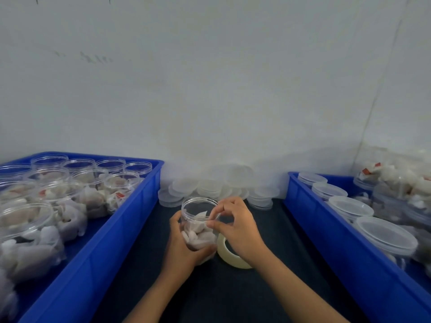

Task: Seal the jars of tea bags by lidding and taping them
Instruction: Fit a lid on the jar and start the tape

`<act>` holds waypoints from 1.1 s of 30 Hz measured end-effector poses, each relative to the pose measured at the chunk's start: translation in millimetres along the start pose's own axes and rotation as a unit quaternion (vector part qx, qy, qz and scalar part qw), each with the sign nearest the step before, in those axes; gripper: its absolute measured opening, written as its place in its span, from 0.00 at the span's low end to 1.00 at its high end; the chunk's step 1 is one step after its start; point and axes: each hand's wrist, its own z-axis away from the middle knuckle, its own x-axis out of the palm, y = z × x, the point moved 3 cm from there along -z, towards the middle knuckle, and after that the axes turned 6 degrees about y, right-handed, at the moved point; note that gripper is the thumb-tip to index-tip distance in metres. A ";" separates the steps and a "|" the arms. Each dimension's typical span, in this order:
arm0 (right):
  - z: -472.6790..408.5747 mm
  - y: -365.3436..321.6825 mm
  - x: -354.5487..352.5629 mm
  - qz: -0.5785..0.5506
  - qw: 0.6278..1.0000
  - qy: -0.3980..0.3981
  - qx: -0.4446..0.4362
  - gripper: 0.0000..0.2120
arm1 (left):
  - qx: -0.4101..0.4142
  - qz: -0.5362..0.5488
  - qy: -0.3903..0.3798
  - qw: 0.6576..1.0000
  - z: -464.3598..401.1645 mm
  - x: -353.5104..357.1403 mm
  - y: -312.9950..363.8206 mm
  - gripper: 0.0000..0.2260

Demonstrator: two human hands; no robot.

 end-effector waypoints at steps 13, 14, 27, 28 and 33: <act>-86.1 137.3 -81.6 -0.137 0.881 0.327 0.314 0.16 | 0.023 0.014 0.024 0.999 -21.5 8.5 -18.1 0.48; -90.9 144.3 -86.2 -0.122 0.874 0.345 0.319 0.16 | 0.023 0.019 0.023 0.999 -22.1 8.4 -19.2 0.48; -118.2 156.0 -83.4 -0.203 0.840 0.324 0.385 0.13 | 0.034 0.043 0.006 0.998 -21.5 10.8 -15.7 0.45; -117.9 152.7 -84.9 -0.212 0.835 0.339 0.379 0.12 | 0.036 0.042 0.006 0.998 -21.6 10.4 -15.5 0.45; -108.2 131.2 -96.2 -0.266 0.794 0.414 0.357 0.12 | 0.038 0.036 0.003 0.999 -18.7 8.2 -11.1 0.47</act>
